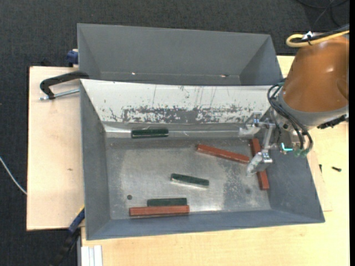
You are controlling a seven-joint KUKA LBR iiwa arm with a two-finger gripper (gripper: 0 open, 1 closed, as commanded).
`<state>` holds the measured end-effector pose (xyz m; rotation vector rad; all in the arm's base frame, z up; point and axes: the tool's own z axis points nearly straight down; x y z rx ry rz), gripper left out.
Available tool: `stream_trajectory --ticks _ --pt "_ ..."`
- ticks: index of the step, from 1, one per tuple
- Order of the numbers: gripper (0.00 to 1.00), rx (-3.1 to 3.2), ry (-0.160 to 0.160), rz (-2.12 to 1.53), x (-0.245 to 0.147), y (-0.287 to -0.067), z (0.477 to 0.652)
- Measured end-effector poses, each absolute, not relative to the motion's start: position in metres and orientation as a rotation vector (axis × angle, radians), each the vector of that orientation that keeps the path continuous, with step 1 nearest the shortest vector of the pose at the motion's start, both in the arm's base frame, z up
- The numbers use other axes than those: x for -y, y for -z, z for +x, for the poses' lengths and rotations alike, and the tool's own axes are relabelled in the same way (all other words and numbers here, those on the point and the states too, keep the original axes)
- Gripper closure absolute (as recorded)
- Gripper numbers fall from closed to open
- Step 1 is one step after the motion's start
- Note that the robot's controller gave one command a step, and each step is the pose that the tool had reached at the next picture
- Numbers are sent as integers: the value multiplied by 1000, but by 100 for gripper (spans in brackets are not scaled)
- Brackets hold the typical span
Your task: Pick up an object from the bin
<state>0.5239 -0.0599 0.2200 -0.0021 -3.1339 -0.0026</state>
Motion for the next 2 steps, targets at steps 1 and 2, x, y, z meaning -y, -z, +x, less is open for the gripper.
stream_trajectory --ticks 1,2 --pt "0 3142 1 0 60 -224 526" --pt "0 3143 2 -140 44 -145 560"
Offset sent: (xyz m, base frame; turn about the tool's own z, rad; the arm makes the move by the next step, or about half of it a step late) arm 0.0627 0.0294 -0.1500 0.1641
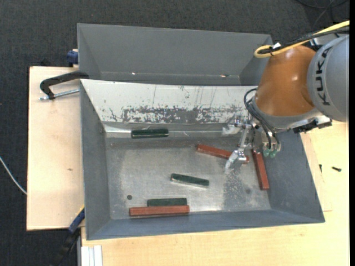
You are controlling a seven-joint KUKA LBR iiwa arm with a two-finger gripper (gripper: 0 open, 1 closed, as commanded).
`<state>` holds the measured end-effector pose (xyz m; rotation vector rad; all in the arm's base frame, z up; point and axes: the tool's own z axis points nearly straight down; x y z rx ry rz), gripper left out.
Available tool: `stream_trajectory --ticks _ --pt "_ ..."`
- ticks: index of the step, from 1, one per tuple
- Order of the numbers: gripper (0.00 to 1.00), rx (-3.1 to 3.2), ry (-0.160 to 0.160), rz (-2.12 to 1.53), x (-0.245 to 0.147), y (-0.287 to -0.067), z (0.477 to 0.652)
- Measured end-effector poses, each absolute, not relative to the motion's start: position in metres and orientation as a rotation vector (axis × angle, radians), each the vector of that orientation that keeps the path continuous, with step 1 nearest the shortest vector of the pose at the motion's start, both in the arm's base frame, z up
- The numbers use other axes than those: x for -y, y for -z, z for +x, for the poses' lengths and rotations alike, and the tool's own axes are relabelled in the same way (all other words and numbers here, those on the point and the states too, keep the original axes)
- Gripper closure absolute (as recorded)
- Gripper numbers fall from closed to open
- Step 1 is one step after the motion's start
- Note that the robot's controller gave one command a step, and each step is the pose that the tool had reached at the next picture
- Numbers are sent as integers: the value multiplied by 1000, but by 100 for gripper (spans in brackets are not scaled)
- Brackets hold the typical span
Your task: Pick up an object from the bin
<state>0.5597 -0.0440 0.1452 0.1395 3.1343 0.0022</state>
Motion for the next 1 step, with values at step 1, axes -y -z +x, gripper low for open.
stream_trajectory --ticks 1 --pt "0 -3120 -2 359 38 -144 590"
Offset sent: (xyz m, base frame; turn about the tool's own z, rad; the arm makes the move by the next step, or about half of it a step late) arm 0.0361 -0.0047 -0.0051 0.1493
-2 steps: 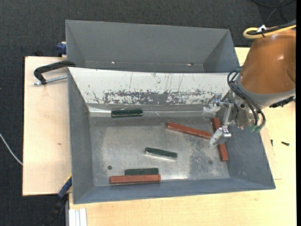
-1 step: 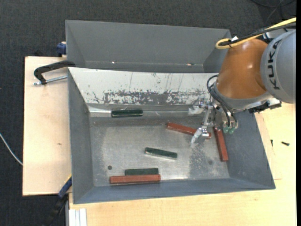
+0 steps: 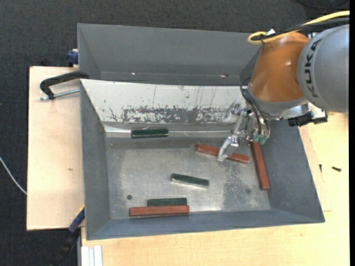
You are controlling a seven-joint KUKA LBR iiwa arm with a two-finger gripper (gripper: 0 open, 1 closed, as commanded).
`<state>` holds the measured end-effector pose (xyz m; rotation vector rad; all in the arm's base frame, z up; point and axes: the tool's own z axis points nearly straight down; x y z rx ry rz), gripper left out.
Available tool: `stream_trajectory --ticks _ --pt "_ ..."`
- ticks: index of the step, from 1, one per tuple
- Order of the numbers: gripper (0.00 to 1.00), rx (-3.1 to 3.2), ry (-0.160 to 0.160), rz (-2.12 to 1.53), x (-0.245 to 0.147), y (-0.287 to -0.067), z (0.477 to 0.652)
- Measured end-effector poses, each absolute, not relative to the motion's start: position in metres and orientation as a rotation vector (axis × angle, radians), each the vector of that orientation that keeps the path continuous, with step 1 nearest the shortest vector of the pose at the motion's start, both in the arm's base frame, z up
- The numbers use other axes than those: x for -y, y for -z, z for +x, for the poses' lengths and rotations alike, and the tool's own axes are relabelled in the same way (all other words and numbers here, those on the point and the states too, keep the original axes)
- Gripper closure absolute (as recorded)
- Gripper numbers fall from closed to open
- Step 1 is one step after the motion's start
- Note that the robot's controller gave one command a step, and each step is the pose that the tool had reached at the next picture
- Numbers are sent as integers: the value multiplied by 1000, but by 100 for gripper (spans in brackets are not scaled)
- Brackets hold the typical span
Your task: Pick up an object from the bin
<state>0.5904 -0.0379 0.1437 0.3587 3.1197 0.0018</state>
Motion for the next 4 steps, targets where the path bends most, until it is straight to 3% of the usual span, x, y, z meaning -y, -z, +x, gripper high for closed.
stream_trajectory --ticks 1,2,3,4 --pt "0 -3112 -2 369 41 -163 602" --pt "0 -3064 -4 680 28 -77 593" --pt "100 -3062 -2 680 28 -81 593" --pt "100 -3062 -2 680 28 -81 593"
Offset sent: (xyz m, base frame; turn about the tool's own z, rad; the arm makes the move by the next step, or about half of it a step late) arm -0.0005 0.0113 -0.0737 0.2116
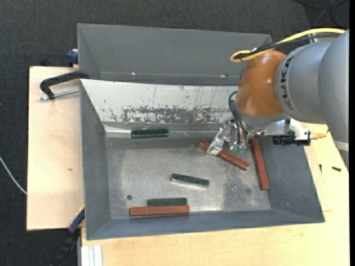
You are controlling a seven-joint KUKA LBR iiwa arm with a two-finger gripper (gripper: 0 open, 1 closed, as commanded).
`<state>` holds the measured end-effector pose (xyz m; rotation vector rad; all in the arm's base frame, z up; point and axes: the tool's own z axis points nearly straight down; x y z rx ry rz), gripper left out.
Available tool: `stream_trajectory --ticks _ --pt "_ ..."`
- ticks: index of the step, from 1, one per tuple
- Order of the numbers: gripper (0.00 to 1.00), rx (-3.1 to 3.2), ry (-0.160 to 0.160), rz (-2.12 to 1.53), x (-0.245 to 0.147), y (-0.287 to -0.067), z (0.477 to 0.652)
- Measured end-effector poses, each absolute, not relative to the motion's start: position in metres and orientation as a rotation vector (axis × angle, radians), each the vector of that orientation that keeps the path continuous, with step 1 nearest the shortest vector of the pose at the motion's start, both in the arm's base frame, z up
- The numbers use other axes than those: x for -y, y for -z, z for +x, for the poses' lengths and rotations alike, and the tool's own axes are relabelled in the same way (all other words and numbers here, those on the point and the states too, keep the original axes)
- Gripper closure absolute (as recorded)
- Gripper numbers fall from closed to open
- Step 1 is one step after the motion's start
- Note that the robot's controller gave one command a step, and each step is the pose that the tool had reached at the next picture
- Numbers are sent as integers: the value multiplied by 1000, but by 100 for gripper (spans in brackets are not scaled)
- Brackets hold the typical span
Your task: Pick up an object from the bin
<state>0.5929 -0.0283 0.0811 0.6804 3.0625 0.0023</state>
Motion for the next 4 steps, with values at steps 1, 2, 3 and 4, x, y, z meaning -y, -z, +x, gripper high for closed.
stream_trajectory --ticks 1,2,3,4 --pt "100 -3067 -1 681 28 -84 592" --pt "100 -3070 -1 682 28 -104 591" --pt "100 -3062 -3 679 28 -120 593" --pt "100 -3059 -3 678 28 -133 593"
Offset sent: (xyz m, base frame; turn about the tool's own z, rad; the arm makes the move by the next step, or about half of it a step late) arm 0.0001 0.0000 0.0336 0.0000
